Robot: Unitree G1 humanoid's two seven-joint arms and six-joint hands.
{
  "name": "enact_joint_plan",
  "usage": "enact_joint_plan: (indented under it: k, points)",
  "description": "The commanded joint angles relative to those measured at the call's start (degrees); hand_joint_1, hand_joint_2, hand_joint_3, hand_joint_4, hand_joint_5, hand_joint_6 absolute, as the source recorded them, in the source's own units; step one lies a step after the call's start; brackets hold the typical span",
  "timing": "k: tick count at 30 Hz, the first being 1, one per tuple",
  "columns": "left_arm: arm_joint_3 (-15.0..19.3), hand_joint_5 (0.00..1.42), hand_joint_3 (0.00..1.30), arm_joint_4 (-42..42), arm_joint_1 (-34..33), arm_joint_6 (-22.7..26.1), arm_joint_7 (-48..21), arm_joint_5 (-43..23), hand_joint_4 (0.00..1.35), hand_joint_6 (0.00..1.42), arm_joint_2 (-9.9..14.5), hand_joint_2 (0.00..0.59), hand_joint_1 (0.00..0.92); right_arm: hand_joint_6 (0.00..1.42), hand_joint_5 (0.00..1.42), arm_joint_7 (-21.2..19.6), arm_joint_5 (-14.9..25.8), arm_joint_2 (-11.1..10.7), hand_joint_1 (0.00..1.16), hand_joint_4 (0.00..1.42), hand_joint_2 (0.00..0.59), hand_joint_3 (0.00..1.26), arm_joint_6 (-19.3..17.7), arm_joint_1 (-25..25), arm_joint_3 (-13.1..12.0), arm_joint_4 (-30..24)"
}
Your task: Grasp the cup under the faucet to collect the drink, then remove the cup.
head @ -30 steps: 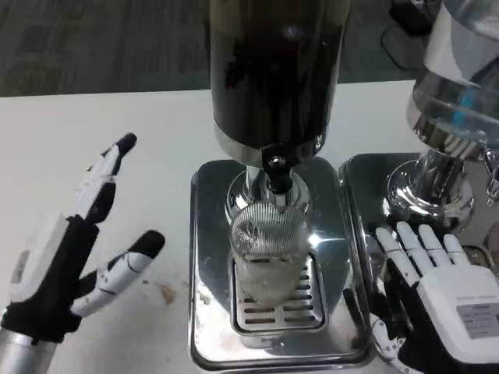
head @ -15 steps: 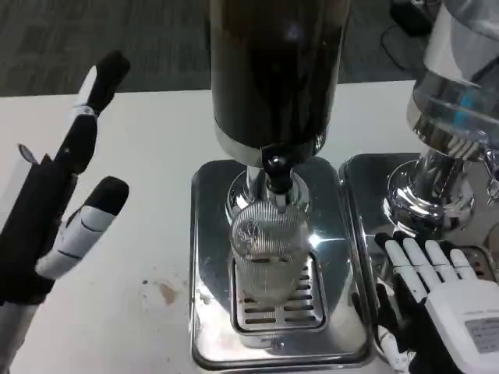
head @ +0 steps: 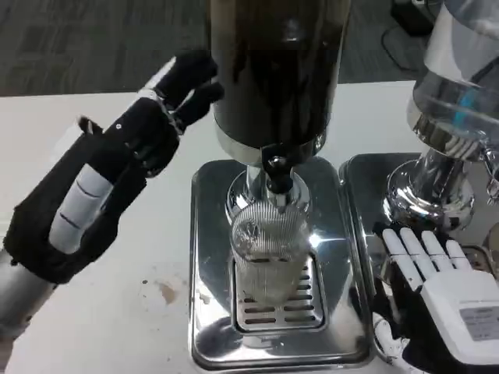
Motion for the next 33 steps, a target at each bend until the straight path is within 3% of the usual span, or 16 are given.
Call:
enact_joint_plan:
  k: [1, 14, 18, 26, 33]
  points:
    - [1.2, 0.04, 0.06, -1.3, -2.5, 5.0, -4.6, -0.8, 0.0, 0.0, -1.7, 0.163, 0.0, 0.0, 0.0, -0.4, 0.6, 0.9, 0.31, 0.0, 0.56, 0.0, 0.4, 0.0, -0.1, 0.4]
    - [1.1, 0.06, 0.07, 2.6, -10.1, 13.3, -14.6, 3.4, 0.0, 0.0, -8.2, 0.147, 0.0, 0.0, 0.0, -0.8, -0.1, 3.8, 0.32, 0.0, 0.566, 0.0, 1.9, 0.6, 0.4, -0.2]
    - [0.9, 0.06, 0.07, 2.4, -10.0, 15.3, -17.0, 4.4, 0.0, 0.0, -9.0, 0.146, 0.0, 0.0, 0.0, -1.1, -0.3, 4.6, 0.33, 0.0, 0.563, 0.0, 2.3, 1.3, 0.6, -0.4]
    - [0.5, 0.07, 0.11, 0.8, -9.4, 16.9, -19.3, 6.0, 0.0, 0.01, -8.8, 0.143, 0.0, 0.0, 0.0, -1.0, -0.4, 5.4, 0.34, 0.0, 0.563, 0.01, 2.7, 1.1, 1.0, -0.3]
    - [1.0, 0.08, 0.13, -0.3, -10.1, 12.2, -21.3, 11.0, 0.0, 0.01, -6.4, 0.144, 0.0, 0.0, 0.0, -0.5, 1.1, 6.3, 0.35, 0.0, 0.573, 0.02, 2.8, 0.7, 0.5, 0.1]
